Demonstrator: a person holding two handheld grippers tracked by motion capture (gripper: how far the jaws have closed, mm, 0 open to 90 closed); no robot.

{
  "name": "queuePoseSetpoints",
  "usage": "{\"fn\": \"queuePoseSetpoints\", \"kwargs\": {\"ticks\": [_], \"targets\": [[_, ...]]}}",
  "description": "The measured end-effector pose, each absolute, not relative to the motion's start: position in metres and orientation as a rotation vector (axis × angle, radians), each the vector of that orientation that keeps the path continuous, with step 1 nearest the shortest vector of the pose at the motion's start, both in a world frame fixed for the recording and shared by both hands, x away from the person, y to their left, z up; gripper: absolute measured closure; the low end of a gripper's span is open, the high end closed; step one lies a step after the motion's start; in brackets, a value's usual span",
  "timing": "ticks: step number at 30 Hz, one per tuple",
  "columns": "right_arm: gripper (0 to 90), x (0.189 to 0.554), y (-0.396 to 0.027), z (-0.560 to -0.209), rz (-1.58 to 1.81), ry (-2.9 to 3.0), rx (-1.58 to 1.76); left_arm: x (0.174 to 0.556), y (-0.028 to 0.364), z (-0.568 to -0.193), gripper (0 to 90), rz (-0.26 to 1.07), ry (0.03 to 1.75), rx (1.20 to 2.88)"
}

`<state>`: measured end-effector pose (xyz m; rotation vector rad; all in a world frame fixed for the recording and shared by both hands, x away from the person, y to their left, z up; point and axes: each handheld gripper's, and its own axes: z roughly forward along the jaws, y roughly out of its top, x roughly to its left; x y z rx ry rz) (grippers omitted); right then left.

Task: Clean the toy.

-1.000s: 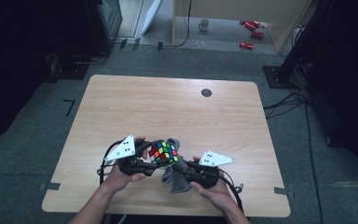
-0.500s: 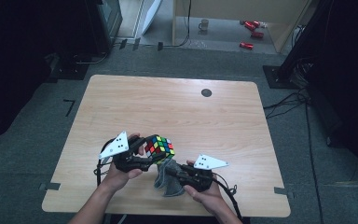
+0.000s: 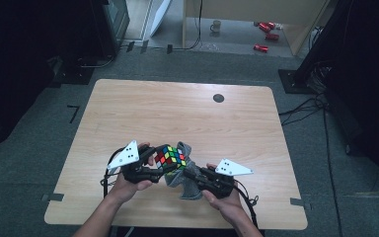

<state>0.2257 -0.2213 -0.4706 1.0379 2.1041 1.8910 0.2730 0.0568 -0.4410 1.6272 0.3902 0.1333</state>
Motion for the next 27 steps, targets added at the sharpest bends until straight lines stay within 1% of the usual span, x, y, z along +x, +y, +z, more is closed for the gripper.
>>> {"fn": "queuePoseSetpoints", "kwargs": {"ticks": [6,12,18,24,27], "targets": [[73.0,0.222,-0.207,-0.48,1.829,2.209,1.005,0.272,0.056,-0.441,35.3,0.133,0.38,1.634],[73.0,0.226,-0.225,-0.467,1.911,2.087,1.032,0.274,0.059,-0.442,35.3,0.129,0.396,1.626],[72.8,0.222,-0.208,-0.476,1.801,2.198,0.976,0.273,0.058,-0.441,35.3,0.132,0.391,1.626],[72.2,0.229,-0.236,-0.462,1.888,2.04,1.067,0.275,0.059,-0.443,35.3,0.145,0.405,1.637],[66.8,0.233,-0.239,-0.467,1.779,2.054,1.121,0.275,0.059,-0.443,35.3,0.137,0.408,1.627]]}}
